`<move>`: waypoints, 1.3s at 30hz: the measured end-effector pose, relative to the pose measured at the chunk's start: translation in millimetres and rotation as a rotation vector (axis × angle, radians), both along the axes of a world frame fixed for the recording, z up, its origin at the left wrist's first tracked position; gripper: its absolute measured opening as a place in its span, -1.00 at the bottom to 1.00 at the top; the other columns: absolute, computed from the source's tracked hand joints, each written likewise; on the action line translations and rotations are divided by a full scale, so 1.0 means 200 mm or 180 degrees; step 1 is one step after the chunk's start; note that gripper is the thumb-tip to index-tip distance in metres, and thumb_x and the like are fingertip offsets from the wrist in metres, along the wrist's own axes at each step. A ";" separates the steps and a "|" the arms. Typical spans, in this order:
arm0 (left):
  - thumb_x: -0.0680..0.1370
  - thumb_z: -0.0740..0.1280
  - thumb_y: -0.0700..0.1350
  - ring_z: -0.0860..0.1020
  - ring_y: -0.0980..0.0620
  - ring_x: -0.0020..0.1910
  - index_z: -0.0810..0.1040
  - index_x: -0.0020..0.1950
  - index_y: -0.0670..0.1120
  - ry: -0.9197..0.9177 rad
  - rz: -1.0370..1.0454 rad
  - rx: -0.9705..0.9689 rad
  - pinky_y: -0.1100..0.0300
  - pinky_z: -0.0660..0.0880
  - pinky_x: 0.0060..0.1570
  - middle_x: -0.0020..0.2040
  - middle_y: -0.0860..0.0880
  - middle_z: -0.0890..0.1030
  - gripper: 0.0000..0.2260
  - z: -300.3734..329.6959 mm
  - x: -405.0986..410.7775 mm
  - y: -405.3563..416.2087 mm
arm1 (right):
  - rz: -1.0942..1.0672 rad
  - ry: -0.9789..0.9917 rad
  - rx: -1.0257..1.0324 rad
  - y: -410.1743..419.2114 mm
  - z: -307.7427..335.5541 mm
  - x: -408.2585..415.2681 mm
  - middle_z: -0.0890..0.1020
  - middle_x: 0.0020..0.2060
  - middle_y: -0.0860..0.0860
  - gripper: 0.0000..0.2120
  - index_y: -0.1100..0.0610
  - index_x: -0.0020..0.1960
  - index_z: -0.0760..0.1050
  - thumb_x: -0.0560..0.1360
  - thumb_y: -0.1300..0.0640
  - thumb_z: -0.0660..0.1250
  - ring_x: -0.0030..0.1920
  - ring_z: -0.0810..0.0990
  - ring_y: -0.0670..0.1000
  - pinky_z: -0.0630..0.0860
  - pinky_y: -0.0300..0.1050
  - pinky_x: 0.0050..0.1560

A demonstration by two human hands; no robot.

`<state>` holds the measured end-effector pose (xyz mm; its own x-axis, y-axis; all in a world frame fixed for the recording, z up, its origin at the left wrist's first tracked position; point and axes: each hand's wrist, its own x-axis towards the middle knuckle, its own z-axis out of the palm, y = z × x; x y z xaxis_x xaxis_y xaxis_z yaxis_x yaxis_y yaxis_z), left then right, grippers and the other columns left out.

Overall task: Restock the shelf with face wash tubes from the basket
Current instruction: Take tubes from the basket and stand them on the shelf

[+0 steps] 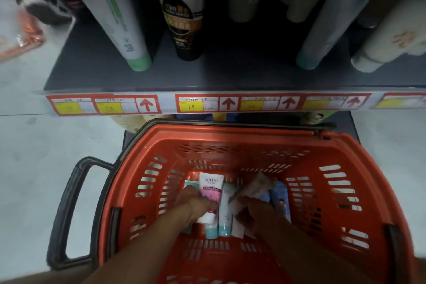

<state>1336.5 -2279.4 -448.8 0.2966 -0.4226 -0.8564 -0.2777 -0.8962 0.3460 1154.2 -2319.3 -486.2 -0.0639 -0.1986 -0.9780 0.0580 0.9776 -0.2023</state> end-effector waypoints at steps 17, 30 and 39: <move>0.21 0.74 -0.07 0.64 0.04 -0.21 0.54 -0.17 -0.03 -0.0148 0.0593 -0.1252 0.20 0.52 -0.28 -0.14 -0.04 0.71 -0.59 0.55 -0.18 0.10 | 0.1279 -0.0231 -0.1405 0.12 0.61 -0.19 0.70 -0.19 0.24 -0.76 0.32 0.07 0.60 0.41 0.35 0.48 -0.24 0.70 0.18 0.62 -0.05 -0.31; 0.31 0.70 -0.11 0.72 0.11 -0.17 0.52 0.03 -0.05 -0.0310 0.0393 -0.2514 0.15 0.68 -0.18 -0.09 0.00 0.72 -0.55 1.19 -0.26 0.08 | 0.1331 -0.0651 -0.2601 0.07 1.28 -0.31 0.75 -0.01 0.12 -0.73 0.22 0.16 0.60 0.48 0.39 0.45 0.00 0.75 0.13 0.65 0.13 0.13; 0.32 0.69 -0.07 0.69 0.09 -0.11 0.51 0.05 -0.02 -0.0496 0.0218 -0.3285 0.20 0.66 -0.16 -0.05 0.01 0.69 -0.54 1.67 -0.30 0.03 | 0.1449 -0.0373 -0.3622 -0.06 1.75 -0.34 0.76 -0.04 -0.03 -0.69 0.09 0.15 0.63 0.45 0.30 0.53 0.01 0.74 -0.03 0.66 -0.03 0.09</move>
